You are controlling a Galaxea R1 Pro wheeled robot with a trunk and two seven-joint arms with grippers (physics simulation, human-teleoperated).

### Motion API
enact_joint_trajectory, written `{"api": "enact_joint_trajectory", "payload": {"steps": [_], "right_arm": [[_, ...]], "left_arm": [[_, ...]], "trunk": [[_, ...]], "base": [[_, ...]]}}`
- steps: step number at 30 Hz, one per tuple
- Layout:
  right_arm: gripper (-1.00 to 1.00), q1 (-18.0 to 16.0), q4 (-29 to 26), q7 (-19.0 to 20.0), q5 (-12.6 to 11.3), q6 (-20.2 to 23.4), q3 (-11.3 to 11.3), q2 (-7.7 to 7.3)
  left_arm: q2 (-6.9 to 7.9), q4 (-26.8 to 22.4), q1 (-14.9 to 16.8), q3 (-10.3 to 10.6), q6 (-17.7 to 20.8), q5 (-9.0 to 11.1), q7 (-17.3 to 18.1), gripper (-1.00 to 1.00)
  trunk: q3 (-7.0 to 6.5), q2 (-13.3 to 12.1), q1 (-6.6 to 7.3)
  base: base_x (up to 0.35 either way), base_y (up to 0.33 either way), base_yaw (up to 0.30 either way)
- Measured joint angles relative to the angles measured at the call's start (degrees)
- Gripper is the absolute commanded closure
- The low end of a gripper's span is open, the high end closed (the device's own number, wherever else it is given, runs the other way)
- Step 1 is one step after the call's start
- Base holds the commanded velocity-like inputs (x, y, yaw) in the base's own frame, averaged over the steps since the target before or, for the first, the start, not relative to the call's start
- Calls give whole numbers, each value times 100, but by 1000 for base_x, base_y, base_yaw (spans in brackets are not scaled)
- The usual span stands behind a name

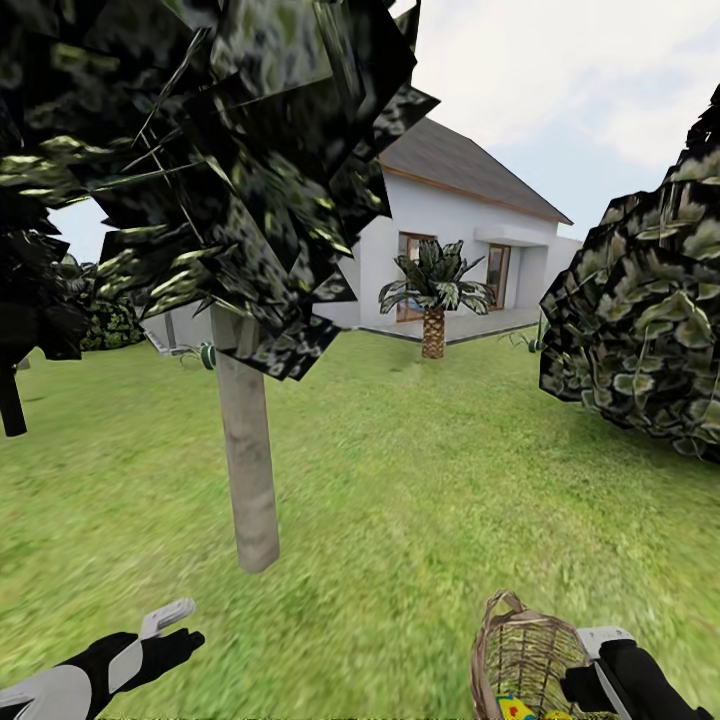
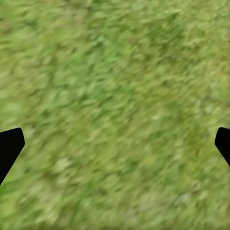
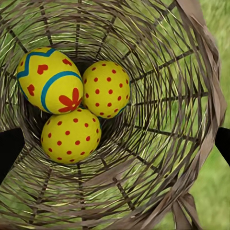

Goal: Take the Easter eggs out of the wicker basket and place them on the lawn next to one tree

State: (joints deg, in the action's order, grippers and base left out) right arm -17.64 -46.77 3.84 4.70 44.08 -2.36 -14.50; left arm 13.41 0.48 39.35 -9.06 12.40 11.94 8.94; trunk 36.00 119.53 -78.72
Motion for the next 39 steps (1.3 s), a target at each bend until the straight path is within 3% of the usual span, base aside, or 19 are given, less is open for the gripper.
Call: {"api": "enact_joint_trajectory", "payload": {"steps": [39], "right_arm": [[-100,0,0,6,-10,-4,7,16]], "left_arm": [[-7,0,4,0,0,0,-3,-100]], "trunk": [[700,1564,-857]], "base": [[0,0,0]]}}
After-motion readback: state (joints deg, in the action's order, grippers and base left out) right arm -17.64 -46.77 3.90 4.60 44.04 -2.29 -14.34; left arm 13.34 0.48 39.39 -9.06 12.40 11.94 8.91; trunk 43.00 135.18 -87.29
